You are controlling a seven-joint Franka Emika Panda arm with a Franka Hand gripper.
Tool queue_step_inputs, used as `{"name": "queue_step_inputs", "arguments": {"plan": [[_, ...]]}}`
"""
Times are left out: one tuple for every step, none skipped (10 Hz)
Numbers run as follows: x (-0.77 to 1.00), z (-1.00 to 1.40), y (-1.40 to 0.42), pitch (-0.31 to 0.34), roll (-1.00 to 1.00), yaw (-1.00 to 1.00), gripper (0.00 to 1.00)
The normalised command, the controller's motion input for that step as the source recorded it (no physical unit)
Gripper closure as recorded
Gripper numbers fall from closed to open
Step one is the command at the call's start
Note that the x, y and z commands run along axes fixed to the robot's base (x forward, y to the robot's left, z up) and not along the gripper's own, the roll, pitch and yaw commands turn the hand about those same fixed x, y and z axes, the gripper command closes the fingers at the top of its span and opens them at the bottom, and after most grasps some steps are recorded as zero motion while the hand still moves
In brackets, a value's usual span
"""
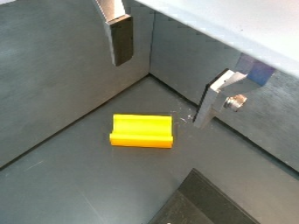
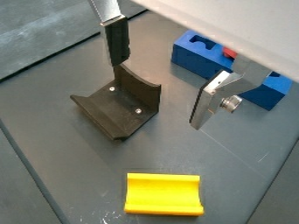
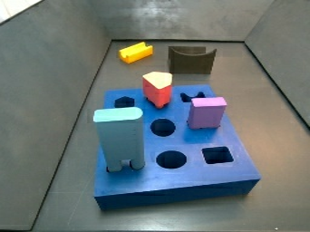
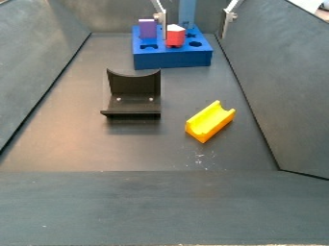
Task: Pick up the arch object. Move up. Place the arch object on the fixture. Regrasp the arch object. Move to above the board. Insert the arch object.
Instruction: Pick up the arch object.
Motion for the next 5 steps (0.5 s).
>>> {"name": "queue_step_inputs", "arguments": {"plan": [[-0.22,-0.72,0.04,-0.09,0.18,-0.56,0.0],[-0.09,-1.0,0.1,0.0,0.0,-0.97,0.0],[-0.09,-1.0,0.11,0.0,-0.01,-0.98,0.0],[-0.19,-1.0,0.16,0.0,-0.06,-0.94,0.0],[-0.4,-1.0,0.32,0.0,-0.11,-0.75,0.0]]}}
